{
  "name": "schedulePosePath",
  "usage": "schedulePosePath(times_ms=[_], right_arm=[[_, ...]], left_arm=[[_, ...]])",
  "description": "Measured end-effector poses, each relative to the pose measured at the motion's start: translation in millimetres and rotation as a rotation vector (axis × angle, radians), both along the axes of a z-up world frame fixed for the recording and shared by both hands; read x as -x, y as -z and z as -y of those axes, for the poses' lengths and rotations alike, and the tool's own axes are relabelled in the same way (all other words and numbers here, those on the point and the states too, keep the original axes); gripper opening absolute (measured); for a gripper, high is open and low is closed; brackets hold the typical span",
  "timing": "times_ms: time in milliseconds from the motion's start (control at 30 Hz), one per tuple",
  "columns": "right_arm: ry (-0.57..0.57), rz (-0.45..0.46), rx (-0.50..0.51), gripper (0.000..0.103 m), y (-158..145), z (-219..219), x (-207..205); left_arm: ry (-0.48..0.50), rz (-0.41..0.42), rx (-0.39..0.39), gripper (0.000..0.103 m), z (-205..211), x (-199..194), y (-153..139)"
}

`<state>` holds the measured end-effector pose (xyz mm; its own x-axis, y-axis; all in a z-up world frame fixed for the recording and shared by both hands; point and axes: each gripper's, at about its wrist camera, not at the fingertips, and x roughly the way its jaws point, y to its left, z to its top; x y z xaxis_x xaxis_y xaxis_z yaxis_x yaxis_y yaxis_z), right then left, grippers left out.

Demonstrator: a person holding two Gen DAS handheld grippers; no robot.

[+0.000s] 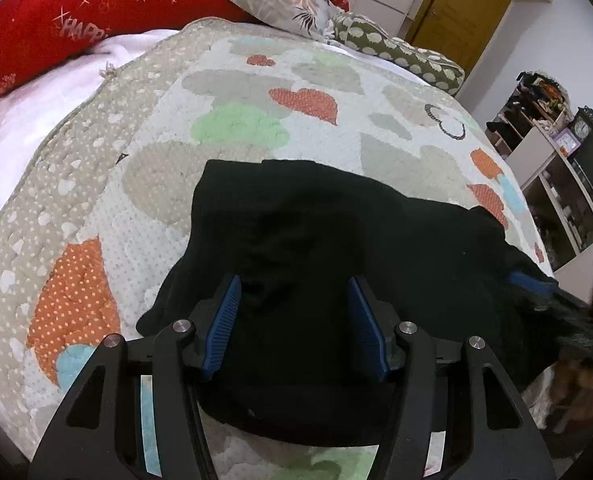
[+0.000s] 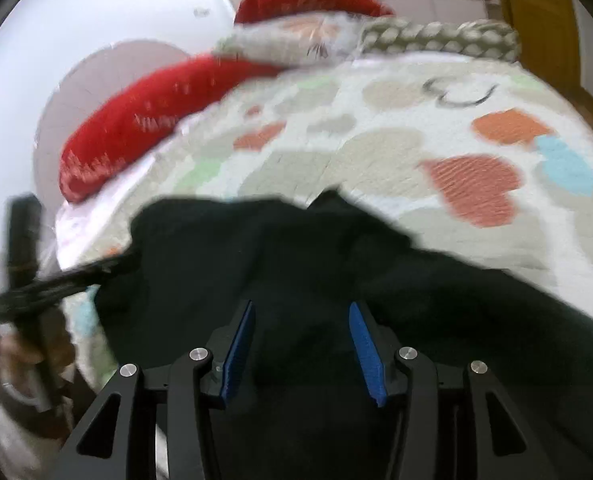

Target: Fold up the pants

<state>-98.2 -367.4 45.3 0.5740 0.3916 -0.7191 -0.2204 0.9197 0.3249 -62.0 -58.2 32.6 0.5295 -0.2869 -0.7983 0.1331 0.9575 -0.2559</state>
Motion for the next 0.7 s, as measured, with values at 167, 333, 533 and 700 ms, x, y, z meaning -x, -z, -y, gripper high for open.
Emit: schedulePosePath(times_ms=[167, 333, 533, 700], right_arm=[[0.235, 0.047, 0.13, 0.049, -34.0, 93.3, 60.4], [0.323, -0.026, 0.173, 0.044, -19.8, 147.0, 87.4], [0.08, -0.05, 0.194, 0.04, -9.1, 89.3, 115.9], [0.051, -0.06, 0.187, 0.04, -7.7, 80.9, 135.7]], left_arm=[[-0.019, 0.018, 0.013, 0.055, -2.6, 4.3, -9.7], [-0.037, 0.049, 0.039, 0.055, -2.7, 9.0, -23.3], [-0.018, 0.076, 0.028, 0.055, 3.9, 14.8, -38.0], [0.016, 0.074, 0.022, 0.055, 13.6, 15.6, -38.3]])
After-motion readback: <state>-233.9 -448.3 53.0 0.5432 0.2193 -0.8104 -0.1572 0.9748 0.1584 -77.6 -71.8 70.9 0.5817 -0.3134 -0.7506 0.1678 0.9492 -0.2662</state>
